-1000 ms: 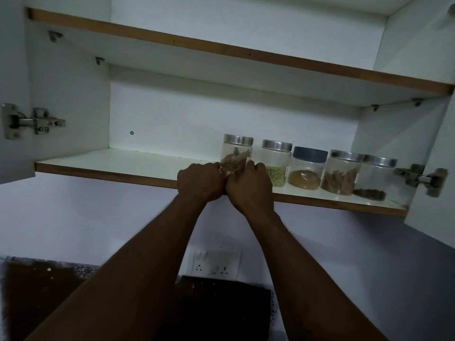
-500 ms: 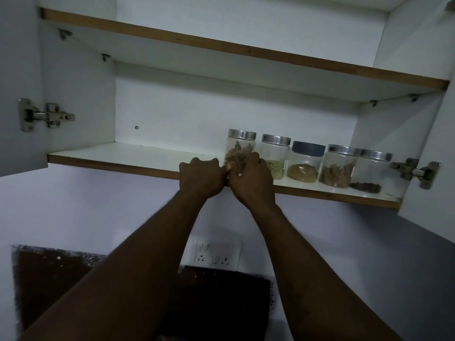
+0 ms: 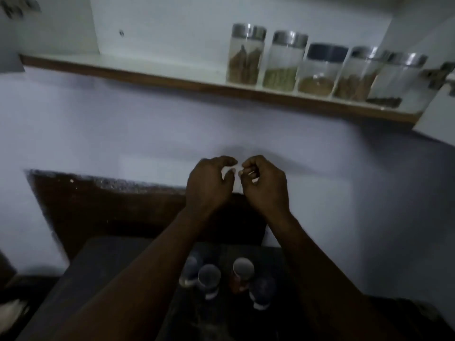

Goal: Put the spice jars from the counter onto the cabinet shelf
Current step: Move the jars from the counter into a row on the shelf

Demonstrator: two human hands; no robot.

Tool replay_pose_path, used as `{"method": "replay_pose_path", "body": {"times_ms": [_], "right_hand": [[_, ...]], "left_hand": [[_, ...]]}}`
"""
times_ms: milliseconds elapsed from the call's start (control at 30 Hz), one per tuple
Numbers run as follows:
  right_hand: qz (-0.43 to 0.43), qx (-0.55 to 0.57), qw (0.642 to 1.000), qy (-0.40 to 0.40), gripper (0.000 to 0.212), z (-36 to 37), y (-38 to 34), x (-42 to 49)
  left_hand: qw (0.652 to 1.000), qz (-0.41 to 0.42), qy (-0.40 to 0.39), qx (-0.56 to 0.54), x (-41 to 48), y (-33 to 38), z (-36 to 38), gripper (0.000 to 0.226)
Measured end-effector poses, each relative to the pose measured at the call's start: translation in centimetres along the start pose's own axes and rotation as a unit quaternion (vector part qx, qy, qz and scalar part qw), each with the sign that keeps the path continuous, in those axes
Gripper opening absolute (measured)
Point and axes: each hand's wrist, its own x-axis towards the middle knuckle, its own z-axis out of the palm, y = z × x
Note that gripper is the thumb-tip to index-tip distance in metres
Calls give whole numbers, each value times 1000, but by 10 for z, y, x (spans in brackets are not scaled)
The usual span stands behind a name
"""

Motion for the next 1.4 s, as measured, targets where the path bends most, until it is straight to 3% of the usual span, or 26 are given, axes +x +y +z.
{"method": "replay_pose_path", "body": {"times_ms": [100,233,367,533,633,933,1100,1167,1267,1400], "right_hand": [[60,-13,995,-75,13,16,42,-58],[134,-85,968,-194,11,27,99,-126],[240,-153,926,-248,36,28,156,-182],[388,-154,865,-280,73,28,205,-229],[434,-111,845,-294,80,35,225,-245],[439,-53,854,-273,97,56,249,-260],[454,-55,860,-225,87,53,255,-267],[458,-38,866,-198,75,50,255,-269],[468,-7,866,-177,74,44,248,-275],[465,12,874,-143,79,42,226,-280]], "left_hand": [[990,-29,-135,-30,-56,-20,36,31],[951,-89,-294,-37,-128,-46,80,27],[900,-125,-417,-12,-194,-65,117,38],[864,-160,-476,-47,-236,-66,158,27],[851,-176,-492,-56,-244,-63,180,32],[849,-220,-473,-86,-248,-57,221,71],[871,-243,-415,-96,-253,-50,223,62],[879,-227,-405,-113,-253,-46,222,47],[873,-242,-402,-132,-251,-43,214,27],[862,-273,-395,-163,-246,-46,196,36]]}}
